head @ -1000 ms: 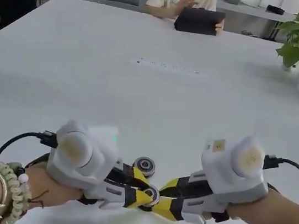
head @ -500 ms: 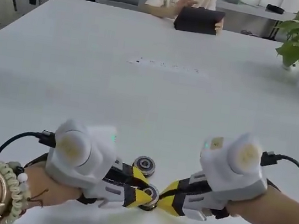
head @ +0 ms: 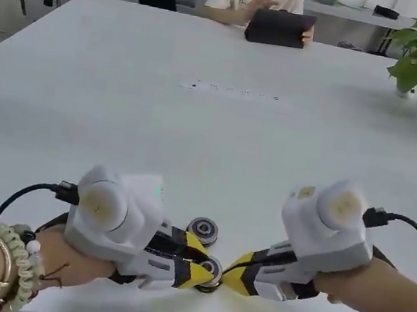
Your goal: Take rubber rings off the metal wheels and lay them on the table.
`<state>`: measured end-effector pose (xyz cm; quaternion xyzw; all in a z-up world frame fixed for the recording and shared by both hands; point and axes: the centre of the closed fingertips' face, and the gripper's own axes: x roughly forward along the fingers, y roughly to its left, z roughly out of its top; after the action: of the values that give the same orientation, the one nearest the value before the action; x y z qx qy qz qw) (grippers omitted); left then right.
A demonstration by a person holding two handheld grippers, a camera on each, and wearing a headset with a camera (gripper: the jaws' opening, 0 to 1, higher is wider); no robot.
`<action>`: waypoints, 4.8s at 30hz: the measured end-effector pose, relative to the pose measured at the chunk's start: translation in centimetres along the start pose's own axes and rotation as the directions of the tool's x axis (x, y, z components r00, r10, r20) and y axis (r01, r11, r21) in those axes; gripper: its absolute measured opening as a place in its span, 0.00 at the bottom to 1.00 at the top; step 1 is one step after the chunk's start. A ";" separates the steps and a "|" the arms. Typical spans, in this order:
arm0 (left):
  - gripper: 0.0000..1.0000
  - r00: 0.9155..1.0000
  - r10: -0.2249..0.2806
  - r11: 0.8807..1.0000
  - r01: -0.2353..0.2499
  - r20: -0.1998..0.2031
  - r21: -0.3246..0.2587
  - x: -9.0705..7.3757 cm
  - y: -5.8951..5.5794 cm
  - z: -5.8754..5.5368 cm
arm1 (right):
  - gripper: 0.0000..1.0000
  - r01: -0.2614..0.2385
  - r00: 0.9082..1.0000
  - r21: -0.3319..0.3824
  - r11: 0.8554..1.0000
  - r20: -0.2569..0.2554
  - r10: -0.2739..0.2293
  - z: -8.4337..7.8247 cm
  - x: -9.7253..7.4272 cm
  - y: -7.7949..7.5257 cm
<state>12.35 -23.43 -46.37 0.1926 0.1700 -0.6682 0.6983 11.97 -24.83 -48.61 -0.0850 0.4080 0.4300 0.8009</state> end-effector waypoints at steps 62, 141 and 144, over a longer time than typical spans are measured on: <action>0.07 0.999 -0.009 0.999 0.010 -0.031 0.031 0.1 0.1 0.0 | 0.00 -0.216 0.973 0.521 0.826 0.180 0.141 2.7 -1.3 1.8; 0.74 0.995 -0.095 0.994 0.093 0.025 0.063 -9.3 -0.7 7.0 | 0.00 -0.195 0.965 0.491 0.849 0.249 0.078 4.3 -3.3 0.8; 0.75 0.998 -0.064 0.997 0.063 0.026 0.046 -10.8 -0.2 6.7 | 0.00 -0.199 0.962 0.482 0.854 0.262 0.076 4.6 -3.6 0.7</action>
<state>11.50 -17.42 -35.27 0.1936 0.1513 -0.6962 0.6745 13.01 -24.38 -42.86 0.2077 0.4138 0.3719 0.8046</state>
